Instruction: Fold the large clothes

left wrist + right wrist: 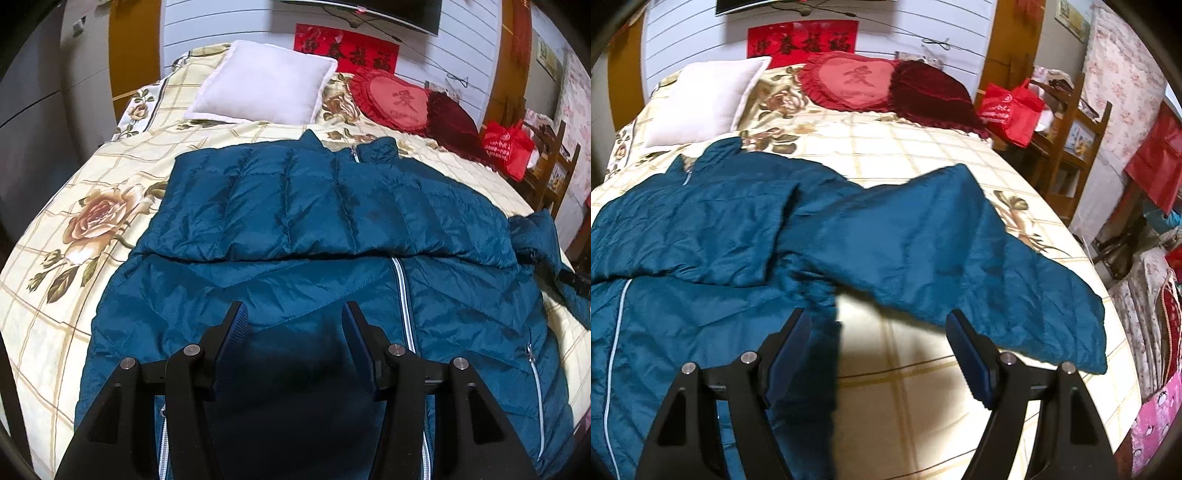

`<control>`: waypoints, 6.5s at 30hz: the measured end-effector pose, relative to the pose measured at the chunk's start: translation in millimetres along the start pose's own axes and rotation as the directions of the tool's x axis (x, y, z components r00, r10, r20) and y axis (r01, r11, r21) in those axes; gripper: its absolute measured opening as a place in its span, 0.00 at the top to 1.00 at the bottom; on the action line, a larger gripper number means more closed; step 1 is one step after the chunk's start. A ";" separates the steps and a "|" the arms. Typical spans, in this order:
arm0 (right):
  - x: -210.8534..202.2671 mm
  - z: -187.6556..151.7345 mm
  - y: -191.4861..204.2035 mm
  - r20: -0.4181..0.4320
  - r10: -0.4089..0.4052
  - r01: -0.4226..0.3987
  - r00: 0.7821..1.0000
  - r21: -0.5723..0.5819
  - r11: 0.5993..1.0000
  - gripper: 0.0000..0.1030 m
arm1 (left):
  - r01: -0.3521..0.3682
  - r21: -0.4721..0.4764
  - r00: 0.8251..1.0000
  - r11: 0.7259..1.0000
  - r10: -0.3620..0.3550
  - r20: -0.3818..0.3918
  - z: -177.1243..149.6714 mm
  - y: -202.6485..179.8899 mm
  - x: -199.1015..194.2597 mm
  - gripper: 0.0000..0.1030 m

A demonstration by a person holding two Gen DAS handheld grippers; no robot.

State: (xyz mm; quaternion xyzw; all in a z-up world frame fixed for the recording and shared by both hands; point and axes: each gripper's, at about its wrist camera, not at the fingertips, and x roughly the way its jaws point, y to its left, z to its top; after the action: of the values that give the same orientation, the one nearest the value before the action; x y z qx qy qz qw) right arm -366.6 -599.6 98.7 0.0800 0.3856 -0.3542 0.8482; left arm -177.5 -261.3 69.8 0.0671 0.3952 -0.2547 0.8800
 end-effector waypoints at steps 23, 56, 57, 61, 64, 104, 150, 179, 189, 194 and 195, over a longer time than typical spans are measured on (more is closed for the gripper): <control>38.6 4.6 -148.8 -0.081 -0.201 0.214 0.976 0.196 0.957 0.23 | 0.018 -0.012 1.000 1.000 -0.018 -0.023 -0.6 2.2 10.7 0.38; -0.6 23.1 -259.3 0.142 -0.063 -0.012 0.988 0.475 0.880 0.87 | -0.008 -0.077 1.000 0.997 0.008 0.002 18.6 26.9 -6.7 0.38; -17.9 36.9 -247.1 0.189 -0.034 -0.055 0.981 0.447 0.893 0.87 | -0.007 -0.086 1.000 0.996 0.008 0.007 20.3 29.9 -9.2 0.38; -73.6 90.5 -184.8 0.316 0.081 -0.180 0.945 0.297 0.938 0.87 | -0.004 -0.125 1.000 0.992 0.007 0.025 25.5 42.7 -19.5 0.38; -105.0 130.4 -125.1 0.368 0.179 -0.255 0.913 0.168 0.952 0.87 | -0.003 -0.139 0.999 0.990 0.008 0.036 29.4 49.0 -25.6 0.38; -38.5 99.6 293.1 -0.083 0.654 -0.648 0.752 -0.280 0.709 0.31 | 0.082 -0.361 0.997 0.929 -0.070 0.045 36.5 134.7 -11.8 0.38; 34.0 92.7 155.5 0.086 0.346 -0.330 0.934 -0.159 0.931 0.27 | -0.117 -0.054 0.988 0.992 0.122 0.092 94.8 51.7 49.8 0.41; 83.1 46.5 128.6 -0.035 0.185 -0.188 0.982 -0.136 0.973 0.25 | -0.149 -0.081 0.989 0.986 0.147 -0.032 77.1 64.9 92.6 0.38; -0.4 7.9 103.4 0.019 0.235 -0.231 0.972 -0.132 0.964 0.22 | -0.115 -0.076 0.993 0.991 0.114 -0.017 22.0 81.4 6.2 0.38; -23.3 -20.9 94.8 -0.004 0.267 -0.266 0.964 -0.119 0.957 0.22 | -0.140 -0.042 0.990 0.989 0.139 -0.019 -8.5 83.7 -23.6 0.38; -27.6 -27.2 93.2 -0.010 0.274 -0.273 0.962 -0.115 0.955 0.22 | -0.144 -0.037 0.990 0.989 0.144 -0.016 -12.7 84.2 -28.4 0.38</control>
State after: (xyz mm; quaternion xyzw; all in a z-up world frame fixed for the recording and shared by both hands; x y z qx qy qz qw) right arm -333.5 -505.0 86.7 0.0824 0.3884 -0.2110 0.8932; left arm -159.6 -173.5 74.9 0.0805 0.4000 -0.1826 0.8945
